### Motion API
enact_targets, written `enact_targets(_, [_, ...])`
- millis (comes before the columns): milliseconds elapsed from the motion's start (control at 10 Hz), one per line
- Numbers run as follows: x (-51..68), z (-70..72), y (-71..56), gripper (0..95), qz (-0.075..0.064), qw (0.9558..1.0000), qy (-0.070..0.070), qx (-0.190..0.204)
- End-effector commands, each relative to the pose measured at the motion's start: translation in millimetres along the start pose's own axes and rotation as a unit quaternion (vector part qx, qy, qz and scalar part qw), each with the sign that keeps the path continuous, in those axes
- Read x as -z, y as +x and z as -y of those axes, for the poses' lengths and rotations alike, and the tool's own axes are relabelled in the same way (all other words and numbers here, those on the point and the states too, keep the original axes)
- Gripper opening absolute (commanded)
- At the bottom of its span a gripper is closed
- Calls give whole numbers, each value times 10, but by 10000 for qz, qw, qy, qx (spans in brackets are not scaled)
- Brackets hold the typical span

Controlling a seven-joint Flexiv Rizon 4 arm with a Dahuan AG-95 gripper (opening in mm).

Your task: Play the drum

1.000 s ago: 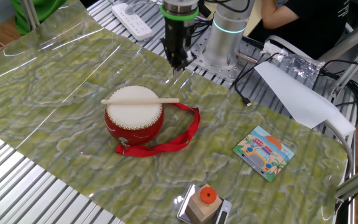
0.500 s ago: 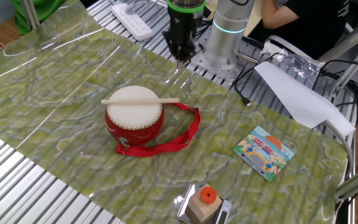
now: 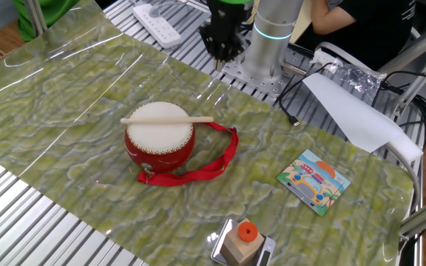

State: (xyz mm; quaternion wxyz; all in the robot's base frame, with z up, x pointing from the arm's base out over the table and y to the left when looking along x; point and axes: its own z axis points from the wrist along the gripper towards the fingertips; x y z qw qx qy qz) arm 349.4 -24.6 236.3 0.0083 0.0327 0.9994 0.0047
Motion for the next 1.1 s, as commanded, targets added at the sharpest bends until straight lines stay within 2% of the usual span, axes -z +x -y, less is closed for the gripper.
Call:
enact_targets(100, [45,104,4,0,46,10000,5,-14])
enact_targets(400, [105,315,17,0,-5,9998,13,-199])
enact_targets(500, [112,360,21,0,-66,9997,14,-249])
enact_targets(600, [120,400,25,0,-173,9987,6,-489])
enact_targets(800, [120,396,25,0,-249,9973,-2,-697])
enact_targets(1100, [119,395,25,0,-330,9980,55,-536])
